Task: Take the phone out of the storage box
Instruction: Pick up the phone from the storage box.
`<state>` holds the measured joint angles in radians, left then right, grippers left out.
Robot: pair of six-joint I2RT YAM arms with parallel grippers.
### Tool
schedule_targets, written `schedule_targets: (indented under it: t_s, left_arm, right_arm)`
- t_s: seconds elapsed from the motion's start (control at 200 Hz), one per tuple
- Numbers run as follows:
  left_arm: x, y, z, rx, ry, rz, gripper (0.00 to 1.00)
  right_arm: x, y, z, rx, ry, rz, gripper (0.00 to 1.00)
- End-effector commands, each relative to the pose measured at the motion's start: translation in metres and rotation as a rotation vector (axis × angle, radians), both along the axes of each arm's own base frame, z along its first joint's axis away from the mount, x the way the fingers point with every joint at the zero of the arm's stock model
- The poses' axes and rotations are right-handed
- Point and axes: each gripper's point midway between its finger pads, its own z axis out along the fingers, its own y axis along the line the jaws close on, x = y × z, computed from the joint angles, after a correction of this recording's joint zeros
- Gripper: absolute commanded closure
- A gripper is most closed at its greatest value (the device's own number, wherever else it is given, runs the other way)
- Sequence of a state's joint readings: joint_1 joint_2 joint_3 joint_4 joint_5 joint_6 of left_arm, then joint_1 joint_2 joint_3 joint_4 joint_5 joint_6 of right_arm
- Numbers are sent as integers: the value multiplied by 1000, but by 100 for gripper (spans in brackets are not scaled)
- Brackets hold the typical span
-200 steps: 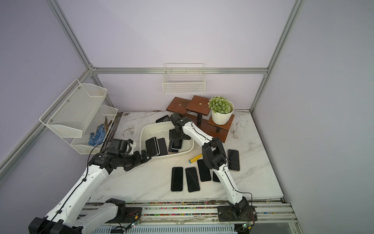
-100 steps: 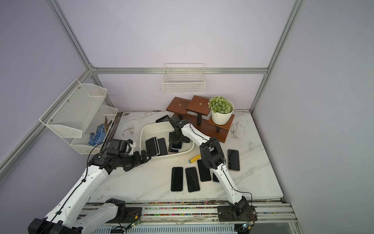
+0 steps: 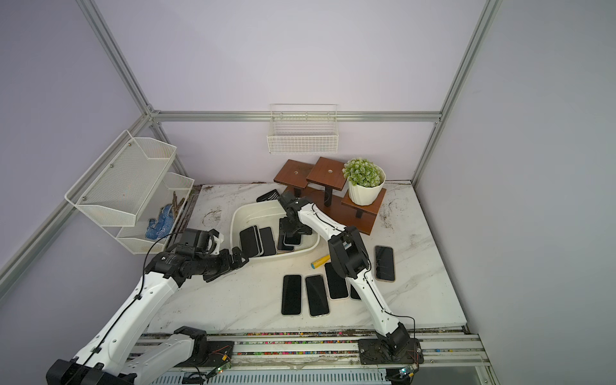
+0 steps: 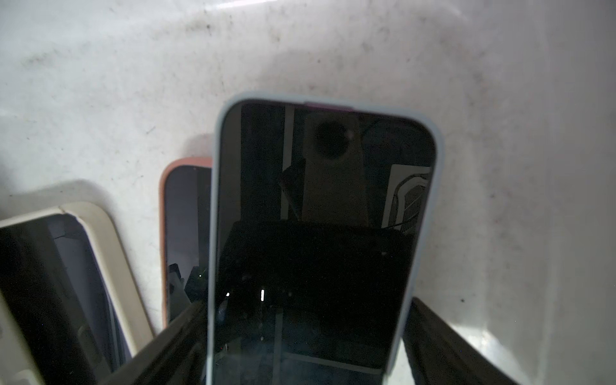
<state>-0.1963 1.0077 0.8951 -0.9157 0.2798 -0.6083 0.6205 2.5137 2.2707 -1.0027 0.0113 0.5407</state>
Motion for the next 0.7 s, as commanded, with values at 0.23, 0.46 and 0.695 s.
schedule_targets:
  t_s: [0.23,0.46,0.695]
  left_arm:
    - [-2,4,0,11,-17,-2,0]
    - [1,3,2,4,-22,1,0]
    - [2,2,3,-4,-26,8,0]
  right_arm:
    - [-13,-6,-25,-54,62,31,32]
    - [7,6,31,24,-67,37,42]
    - [16,22,92,133,-180,79,44]
